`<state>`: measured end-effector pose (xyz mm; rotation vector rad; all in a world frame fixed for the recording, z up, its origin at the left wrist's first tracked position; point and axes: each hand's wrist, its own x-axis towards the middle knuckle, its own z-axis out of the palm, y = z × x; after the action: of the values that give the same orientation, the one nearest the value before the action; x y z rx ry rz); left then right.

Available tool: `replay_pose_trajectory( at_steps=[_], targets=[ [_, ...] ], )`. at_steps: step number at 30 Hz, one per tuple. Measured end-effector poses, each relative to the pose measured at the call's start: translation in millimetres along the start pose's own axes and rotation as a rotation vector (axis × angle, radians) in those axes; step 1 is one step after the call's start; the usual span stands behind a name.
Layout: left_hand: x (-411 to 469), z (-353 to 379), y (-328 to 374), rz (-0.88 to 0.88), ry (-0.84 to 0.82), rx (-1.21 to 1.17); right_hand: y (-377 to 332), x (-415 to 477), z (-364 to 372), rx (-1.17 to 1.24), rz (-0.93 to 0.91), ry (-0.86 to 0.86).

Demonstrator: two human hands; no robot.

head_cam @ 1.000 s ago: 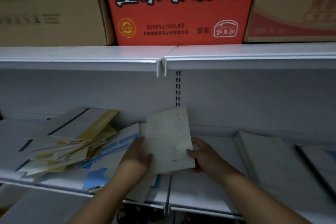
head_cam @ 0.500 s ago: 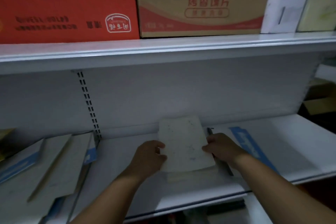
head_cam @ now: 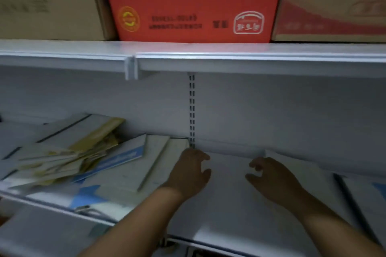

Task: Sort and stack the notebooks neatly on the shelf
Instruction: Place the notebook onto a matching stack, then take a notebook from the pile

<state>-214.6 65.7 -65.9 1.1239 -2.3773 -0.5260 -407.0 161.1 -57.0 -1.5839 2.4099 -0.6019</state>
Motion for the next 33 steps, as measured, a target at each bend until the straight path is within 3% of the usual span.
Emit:
replay_pose_trajectory(
  at_steps=[6,8,10,13,16,22,26,29,33],
  targets=[
    [-15,-79,-112,-0.275,0.131,0.03,-98,15,56,0.187,-0.203,-0.165],
    [-18,-93,-142,-0.346,0.09,0.026,-120,18,69,0.283,-0.211,-0.18],
    [-22,-94,-159,-0.356,0.014,0.079,-138,20,78,0.37,-0.195,-0.218],
    [-25,-88,-170,-0.244,0.077,0.213,-153,18,88,0.472,-0.151,-0.301],
    [-21,-92,-168,-0.2,0.185,0.364,-159,11,89,0.6,-0.071,-0.363],
    [-12,-104,-117,-0.069,0.236,0.396,-167,-4,97,0.738,-0.035,-0.426],
    [-4,-94,-50,-0.008,0.205,0.192,-169,-19,80,0.86,-0.047,-0.497],
    [3,-74,-3,-0.02,0.09,-0.215,-150,-26,59,1.003,-0.03,-0.303],
    [10,-38,40,0.035,0.034,-0.356,-79,-29,16,1.111,0.116,-0.04]
  ],
)
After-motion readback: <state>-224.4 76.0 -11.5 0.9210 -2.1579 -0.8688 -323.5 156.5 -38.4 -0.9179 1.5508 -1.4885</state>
